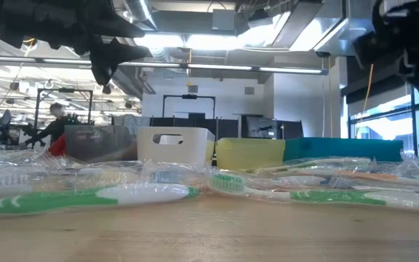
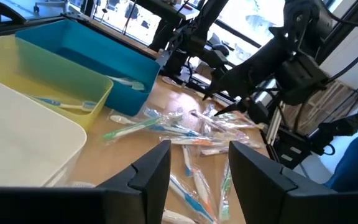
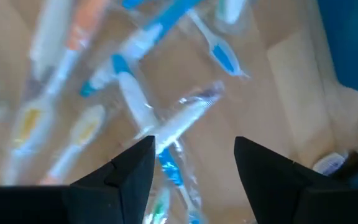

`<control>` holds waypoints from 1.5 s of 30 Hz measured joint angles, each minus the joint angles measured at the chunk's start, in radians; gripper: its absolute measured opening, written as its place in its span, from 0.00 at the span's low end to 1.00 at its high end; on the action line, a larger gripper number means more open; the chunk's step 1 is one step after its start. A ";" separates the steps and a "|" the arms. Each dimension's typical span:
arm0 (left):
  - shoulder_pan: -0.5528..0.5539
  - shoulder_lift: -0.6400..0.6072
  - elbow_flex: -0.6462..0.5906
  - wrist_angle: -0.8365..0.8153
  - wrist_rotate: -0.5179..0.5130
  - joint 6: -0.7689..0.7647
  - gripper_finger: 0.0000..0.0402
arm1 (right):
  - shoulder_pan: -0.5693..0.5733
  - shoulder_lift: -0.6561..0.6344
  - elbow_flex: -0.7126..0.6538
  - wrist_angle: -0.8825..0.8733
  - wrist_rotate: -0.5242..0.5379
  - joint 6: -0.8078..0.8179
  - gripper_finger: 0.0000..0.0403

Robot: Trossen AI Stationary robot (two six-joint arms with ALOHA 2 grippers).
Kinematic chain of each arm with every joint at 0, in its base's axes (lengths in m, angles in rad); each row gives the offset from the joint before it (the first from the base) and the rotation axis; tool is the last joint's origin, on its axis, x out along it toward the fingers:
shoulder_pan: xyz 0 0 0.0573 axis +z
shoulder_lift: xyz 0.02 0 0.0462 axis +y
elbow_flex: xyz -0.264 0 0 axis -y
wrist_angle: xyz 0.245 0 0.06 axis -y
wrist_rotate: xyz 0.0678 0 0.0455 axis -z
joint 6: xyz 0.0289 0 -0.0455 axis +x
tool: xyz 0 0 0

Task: Pick & Place Toothbrushes
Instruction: Put the purple toothbrush into the white bin

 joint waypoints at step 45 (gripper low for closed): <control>0.000 0.000 0.000 0.000 -0.008 0.001 0.39 | 0.091 -0.507 -0.407 0.255 0.146 0.394 0.51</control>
